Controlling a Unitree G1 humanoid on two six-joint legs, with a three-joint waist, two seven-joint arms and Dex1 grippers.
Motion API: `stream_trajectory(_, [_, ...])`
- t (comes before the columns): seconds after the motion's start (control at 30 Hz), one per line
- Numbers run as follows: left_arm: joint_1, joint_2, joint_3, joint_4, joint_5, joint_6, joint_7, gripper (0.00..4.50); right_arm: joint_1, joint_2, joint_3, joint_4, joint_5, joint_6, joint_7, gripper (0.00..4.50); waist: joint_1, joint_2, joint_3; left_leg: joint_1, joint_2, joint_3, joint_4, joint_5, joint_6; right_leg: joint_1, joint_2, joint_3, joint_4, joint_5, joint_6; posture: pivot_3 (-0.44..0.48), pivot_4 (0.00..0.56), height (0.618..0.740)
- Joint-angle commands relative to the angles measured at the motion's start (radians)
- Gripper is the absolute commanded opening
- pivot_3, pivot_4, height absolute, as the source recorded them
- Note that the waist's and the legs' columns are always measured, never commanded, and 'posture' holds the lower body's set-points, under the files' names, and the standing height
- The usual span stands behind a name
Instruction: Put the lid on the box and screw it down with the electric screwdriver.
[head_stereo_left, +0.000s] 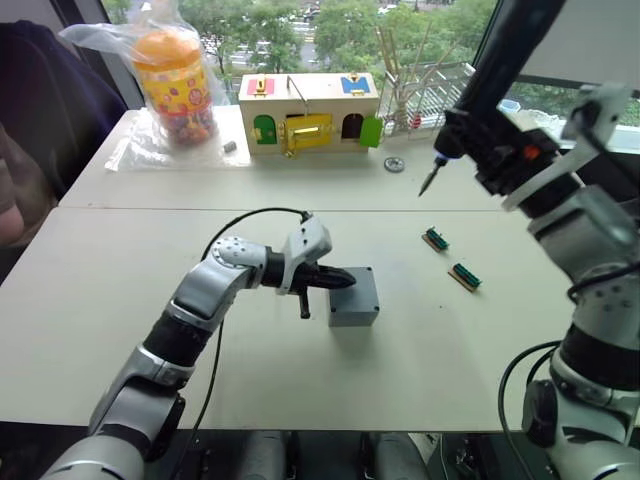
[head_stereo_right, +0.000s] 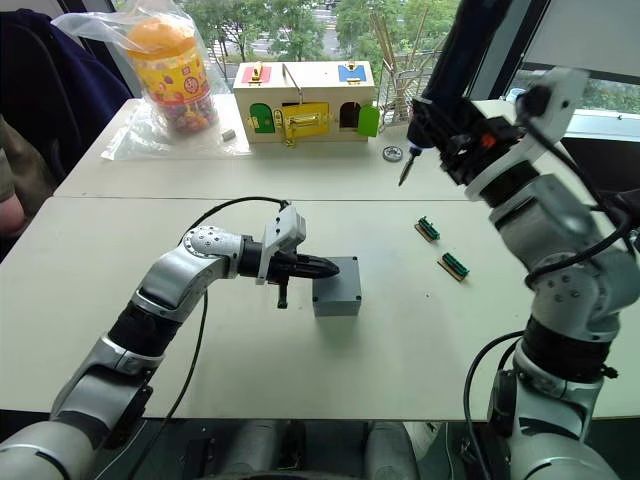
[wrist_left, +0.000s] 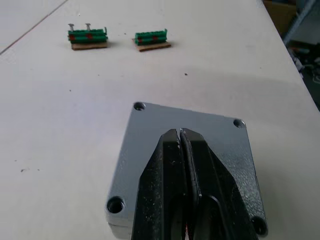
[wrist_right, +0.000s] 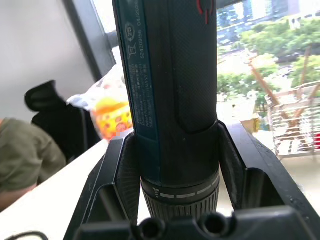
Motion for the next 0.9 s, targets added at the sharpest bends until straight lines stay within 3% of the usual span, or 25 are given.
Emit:
stream_trajectory(0.03, [-0.037, 0.018, 0.065, -0.097, -0.087, 0.051, -0.025, 0.0, -0.059, -0.175, -0.081, 0.078, 0.095, 0.163, -0.019, 1.74, 0.003, 0.0, 0.001, -0.001, 0.0, 0.0, 0.001, 0.0, 0.0, 0.0, 0.0, 0.0, 0.0, 0.0, 0.0, 0.0, 0.15, 0.706])
stream_trajectory(0.17, [-0.027, 0.09, 0.027, -0.204, -0.12, 0.082, -0.098, 0.0, 0.114, -0.48, -0.019, 0.225, 0.028, 0.377, 0.132, 1.74, 0.014, 0.0, 0.002, -0.005, -0.001, -0.002, 0.001, -0.001, 0.002, -0.001, -0.001, -0.001, -0.002, 0.0, 0.0, 0.0, 0.15, 0.706])
stream_trajectory(0.3, [0.011, 0.169, -0.033, -0.304, -0.116, 0.075, -0.155, 0.0, 0.247, -0.606, 0.002, 0.39, 0.02, 0.512, 0.279, 1.74, 0.006, 0.001, 0.003, -0.005, -0.002, 0.001, 0.002, -0.002, 0.003, -0.002, -0.002, 0.0, -0.002, 0.0, 0.0, 0.0, 0.15, 0.706])
stream_trajectory(0.53, [0.062, 0.154, -0.055, -0.371, -0.101, 0.059, -0.084, 0.0, 0.166, -0.618, 0.127, 0.638, -0.028, 0.638, 0.345, 1.74, -0.006, 0.008, 0.006, -0.002, 0.0, 0.003, 0.002, -0.001, 0.002, -0.004, -0.001, 0.004, -0.001, 0.0, 0.0, 0.0, 0.15, 0.706])
stream_trajectory(0.9, [0.155, 0.157, -0.041, -0.428, -0.102, 0.096, 0.037, 0.0, 0.037, -0.602, 0.402, 0.857, -0.269, 0.532, 0.514, 1.74, 0.003, 0.007, 0.007, -0.006, -0.002, 0.002, 0.005, -0.001, 0.002, -0.005, -0.001, 0.003, -0.002, 0.0, 0.0, 0.0, 0.15, 0.706])
